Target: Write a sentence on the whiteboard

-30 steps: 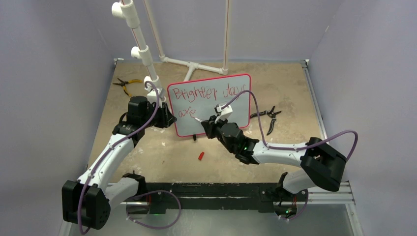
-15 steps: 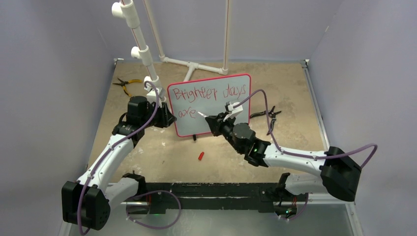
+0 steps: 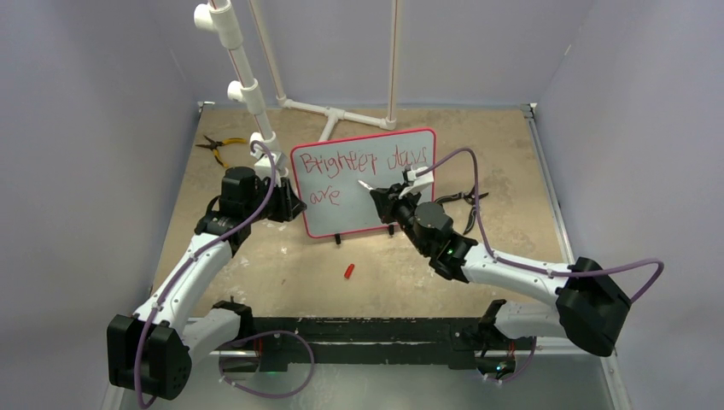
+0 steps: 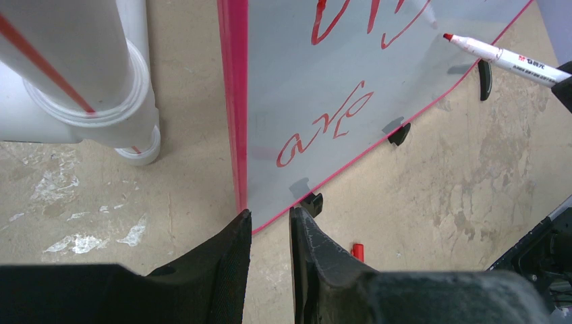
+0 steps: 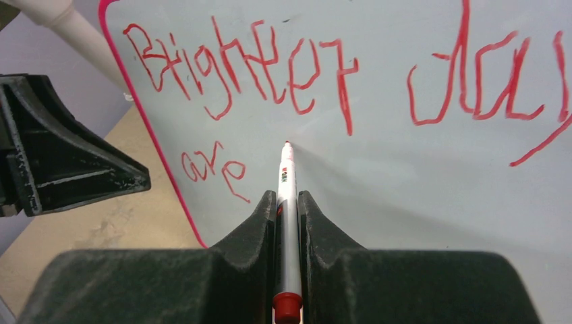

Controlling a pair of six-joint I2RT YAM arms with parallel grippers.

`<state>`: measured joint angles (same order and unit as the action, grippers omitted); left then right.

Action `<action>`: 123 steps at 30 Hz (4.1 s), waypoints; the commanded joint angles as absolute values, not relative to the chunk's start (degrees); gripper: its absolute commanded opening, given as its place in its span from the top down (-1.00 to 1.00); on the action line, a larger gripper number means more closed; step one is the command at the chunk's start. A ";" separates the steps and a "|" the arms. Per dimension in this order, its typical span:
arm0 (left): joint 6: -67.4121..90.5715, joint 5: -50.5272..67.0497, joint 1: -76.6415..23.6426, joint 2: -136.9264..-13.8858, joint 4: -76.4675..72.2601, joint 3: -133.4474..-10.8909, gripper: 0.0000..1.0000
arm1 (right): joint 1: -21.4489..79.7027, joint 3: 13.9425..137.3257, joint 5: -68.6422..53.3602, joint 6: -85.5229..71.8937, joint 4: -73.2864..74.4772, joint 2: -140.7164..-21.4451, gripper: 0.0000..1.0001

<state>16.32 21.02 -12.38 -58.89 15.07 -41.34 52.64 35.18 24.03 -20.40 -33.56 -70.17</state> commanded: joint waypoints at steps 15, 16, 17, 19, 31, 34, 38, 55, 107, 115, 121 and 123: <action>16.10 21.63 -11.95 -58.54 13.05 -40.52 0.48 | 49.92 31.72 18.31 -23.81 -32.34 -70.78 1.00; 16.08 21.62 -12.00 -58.54 13.01 -40.52 0.48 | 49.93 31.12 17.95 -24.27 -32.53 -70.90 1.00; 16.13 21.71 -11.96 -58.54 13.01 -40.52 0.47 | 49.92 30.65 17.67 -24.79 -32.64 -70.99 1.00; 16.09 21.72 -11.98 -58.54 13.01 -40.52 0.47 | 49.99 29.73 17.05 -25.72 -32.85 -71.17 1.00; 16.13 21.51 -11.95 -58.10 13.10 -40.52 0.48 | 50.01 32.22 18.99 -25.45 -33.45 -70.18 1.00; 16.09 21.45 -11.95 -58.15 13.10 -40.54 0.48 | 50.01 32.72 20.31 -25.00 -33.82 -69.50 1.00; 16.08 21.53 -11.98 -58.18 13.11 -40.56 0.48 | 50.01 32.99 21.54 -24.70 -33.66 -69.25 1.00; 16.09 21.59 -11.95 -58.27 13.10 -40.50 0.48 | 50.01 28.94 22.77 -27.98 -30.97 -69.37 1.00; 16.17 21.48 -11.95 -58.10 13.07 -40.43 0.47 | 49.41 31.13 23.18 -24.52 -28.92 -67.15 1.00; 16.08 21.46 -11.95 -58.01 13.09 -40.43 0.48 | 49.05 31.03 24.61 -24.01 -28.93 -65.13 1.00; 16.09 21.45 -12.00 -58.07 13.10 -40.43 0.48 | 49.04 32.33 22.06 -22.47 -30.64 -66.73 1.00; 16.08 21.36 -11.95 -58.01 13.10 -40.44 0.48 | 49.04 32.45 20.92 -22.17 -31.02 -67.36 1.00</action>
<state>16.34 21.04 -12.38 -58.89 14.63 -41.32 49.43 29.63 21.78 -24.12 -27.86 -66.50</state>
